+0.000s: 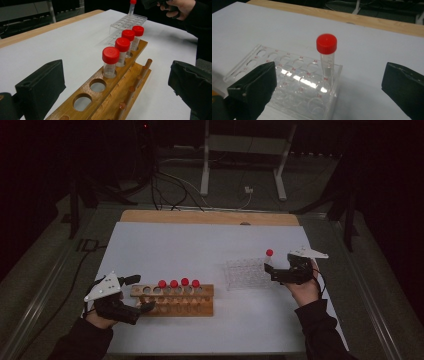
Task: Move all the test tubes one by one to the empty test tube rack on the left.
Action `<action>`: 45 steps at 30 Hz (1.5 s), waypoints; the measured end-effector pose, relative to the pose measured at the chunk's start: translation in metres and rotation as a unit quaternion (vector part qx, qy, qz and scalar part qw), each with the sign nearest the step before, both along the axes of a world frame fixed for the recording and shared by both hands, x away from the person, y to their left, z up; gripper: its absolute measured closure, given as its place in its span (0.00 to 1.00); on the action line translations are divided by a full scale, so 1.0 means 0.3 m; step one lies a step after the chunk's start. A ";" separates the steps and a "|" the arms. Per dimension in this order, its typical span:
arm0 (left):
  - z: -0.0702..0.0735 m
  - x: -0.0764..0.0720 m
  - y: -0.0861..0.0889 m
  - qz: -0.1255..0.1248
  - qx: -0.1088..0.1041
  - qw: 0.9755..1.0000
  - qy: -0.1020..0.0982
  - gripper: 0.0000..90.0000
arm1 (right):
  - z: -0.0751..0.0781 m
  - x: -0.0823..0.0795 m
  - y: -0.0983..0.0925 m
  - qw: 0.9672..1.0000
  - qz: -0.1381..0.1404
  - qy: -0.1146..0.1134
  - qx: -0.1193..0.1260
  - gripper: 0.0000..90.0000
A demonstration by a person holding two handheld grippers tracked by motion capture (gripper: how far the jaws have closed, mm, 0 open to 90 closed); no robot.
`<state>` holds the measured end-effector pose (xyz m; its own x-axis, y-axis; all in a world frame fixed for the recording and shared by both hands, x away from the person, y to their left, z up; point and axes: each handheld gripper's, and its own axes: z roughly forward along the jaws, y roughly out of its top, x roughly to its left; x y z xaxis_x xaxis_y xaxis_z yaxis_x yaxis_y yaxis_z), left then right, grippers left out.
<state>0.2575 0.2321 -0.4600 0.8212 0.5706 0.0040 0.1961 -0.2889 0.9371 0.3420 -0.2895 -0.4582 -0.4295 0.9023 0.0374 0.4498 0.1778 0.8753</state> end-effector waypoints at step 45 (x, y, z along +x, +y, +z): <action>-0.003 -0.002 -0.003 -0.003 0.010 1.000 0.004 0.02 | -0.056 0.069 0.064 0.998 -0.014 0.012 -0.052 0.82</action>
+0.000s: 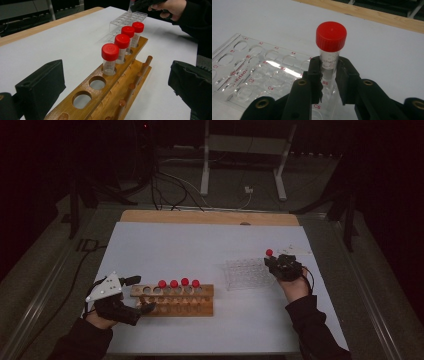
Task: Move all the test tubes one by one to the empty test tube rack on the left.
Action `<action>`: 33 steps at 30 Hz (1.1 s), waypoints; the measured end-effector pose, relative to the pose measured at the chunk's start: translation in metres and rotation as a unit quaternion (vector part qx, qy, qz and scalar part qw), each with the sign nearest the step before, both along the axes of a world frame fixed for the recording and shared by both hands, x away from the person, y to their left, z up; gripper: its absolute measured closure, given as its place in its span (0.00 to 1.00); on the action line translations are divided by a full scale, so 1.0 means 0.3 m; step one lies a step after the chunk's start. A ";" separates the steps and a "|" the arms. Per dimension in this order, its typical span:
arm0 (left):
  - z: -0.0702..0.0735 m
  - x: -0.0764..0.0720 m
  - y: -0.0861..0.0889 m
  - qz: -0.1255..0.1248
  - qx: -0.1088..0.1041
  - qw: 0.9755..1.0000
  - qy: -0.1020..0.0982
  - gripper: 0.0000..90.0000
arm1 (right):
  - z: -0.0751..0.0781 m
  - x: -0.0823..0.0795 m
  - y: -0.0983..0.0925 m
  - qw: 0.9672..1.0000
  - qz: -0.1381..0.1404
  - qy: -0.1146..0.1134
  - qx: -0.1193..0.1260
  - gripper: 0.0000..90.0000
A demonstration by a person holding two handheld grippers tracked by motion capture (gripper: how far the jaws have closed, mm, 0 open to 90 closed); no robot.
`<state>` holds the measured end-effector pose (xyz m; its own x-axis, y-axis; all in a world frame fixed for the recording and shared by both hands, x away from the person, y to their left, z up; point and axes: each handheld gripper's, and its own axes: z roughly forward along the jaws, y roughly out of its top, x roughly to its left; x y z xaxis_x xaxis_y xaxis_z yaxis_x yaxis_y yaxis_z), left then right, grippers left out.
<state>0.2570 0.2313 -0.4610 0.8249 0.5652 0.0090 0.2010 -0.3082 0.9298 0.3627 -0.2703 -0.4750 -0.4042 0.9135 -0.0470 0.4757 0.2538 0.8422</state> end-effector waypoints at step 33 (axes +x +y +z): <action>0.012 -0.006 0.003 -0.001 -0.005 1.000 -0.004 0.01 | 0.140 -0.088 -0.021 0.997 0.003 -0.070 0.016 0.83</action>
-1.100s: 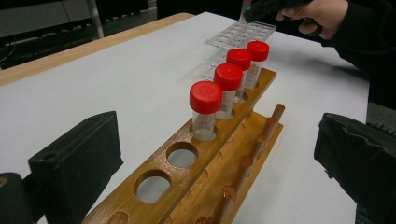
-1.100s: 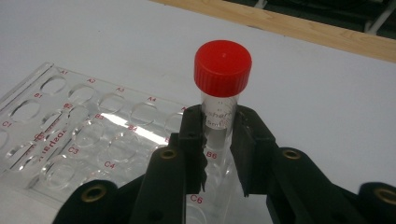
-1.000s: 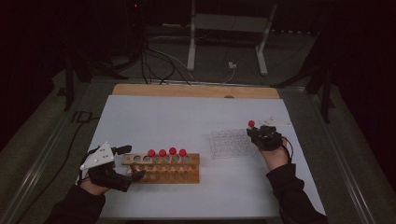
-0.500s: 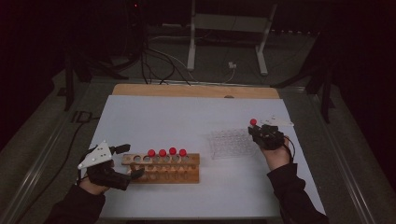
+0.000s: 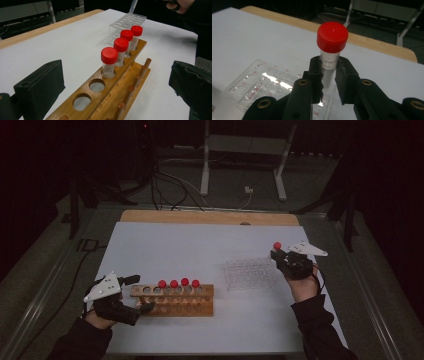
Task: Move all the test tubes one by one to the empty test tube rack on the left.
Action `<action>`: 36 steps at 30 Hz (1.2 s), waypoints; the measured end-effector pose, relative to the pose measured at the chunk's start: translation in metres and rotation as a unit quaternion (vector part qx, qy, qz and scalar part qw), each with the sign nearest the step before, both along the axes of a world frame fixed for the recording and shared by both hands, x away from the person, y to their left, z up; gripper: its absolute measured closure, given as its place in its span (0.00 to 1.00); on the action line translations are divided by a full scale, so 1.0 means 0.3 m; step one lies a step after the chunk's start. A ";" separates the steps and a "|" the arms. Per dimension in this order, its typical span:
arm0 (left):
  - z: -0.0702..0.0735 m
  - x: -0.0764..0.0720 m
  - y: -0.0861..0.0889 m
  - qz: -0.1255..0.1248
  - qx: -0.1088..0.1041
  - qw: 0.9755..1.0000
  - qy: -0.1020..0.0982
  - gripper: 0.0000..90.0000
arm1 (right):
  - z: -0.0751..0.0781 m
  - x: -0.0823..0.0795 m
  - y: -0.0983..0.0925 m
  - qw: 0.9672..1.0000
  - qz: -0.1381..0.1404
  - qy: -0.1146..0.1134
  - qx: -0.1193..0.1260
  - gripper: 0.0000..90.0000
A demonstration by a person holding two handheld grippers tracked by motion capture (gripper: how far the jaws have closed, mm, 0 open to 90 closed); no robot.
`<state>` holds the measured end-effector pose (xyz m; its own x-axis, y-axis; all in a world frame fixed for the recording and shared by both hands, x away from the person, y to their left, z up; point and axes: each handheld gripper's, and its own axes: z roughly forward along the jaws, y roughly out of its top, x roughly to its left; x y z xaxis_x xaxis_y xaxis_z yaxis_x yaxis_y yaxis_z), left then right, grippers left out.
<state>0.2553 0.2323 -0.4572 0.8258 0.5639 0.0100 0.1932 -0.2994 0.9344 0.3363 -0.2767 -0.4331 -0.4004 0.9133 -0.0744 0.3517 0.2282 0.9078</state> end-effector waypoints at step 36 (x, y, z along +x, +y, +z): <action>0.095 -0.010 -0.094 -0.055 0.008 0.998 0.010 0.01 | 0.010 -0.234 0.130 0.986 0.159 0.041 -0.010 0.83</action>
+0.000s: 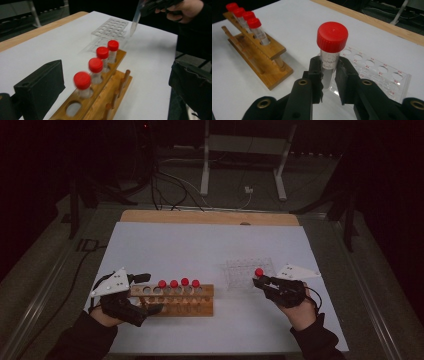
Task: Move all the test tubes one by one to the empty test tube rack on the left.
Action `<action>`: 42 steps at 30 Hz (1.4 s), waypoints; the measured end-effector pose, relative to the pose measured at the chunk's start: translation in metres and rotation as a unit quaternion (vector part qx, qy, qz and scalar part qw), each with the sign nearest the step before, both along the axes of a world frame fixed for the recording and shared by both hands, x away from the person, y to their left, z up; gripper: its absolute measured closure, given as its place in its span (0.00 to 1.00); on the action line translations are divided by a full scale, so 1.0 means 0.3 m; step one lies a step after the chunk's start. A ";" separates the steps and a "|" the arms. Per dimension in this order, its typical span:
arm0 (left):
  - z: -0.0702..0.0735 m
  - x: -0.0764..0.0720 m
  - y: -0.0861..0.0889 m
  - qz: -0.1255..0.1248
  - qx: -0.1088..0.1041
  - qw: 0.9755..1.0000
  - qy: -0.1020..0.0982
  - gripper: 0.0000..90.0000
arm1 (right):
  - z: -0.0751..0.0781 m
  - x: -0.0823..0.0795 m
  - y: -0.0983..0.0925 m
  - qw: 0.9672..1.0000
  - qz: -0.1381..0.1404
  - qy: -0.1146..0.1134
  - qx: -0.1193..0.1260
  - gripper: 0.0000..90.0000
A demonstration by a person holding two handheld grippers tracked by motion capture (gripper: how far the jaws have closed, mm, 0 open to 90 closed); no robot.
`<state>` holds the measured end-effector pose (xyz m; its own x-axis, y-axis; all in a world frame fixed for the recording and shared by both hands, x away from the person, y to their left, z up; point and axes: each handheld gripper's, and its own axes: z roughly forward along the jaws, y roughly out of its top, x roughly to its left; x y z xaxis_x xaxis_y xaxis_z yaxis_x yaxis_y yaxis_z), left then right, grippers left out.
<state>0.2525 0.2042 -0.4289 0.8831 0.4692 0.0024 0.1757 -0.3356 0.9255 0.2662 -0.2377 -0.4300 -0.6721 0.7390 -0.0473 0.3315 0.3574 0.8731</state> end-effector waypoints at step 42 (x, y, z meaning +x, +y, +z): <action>0.076 0.063 -0.355 -0.094 0.030 0.995 -0.009 0.01 | -0.040 -0.057 0.074 0.997 0.067 0.021 -0.012 0.83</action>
<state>0.2714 0.0975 -0.4061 0.9548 0.2941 0.0428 0.0876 -0.4161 0.9051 0.2492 -0.2154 -0.4420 -0.7664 0.6415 -0.0327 0.3160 0.4209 0.8503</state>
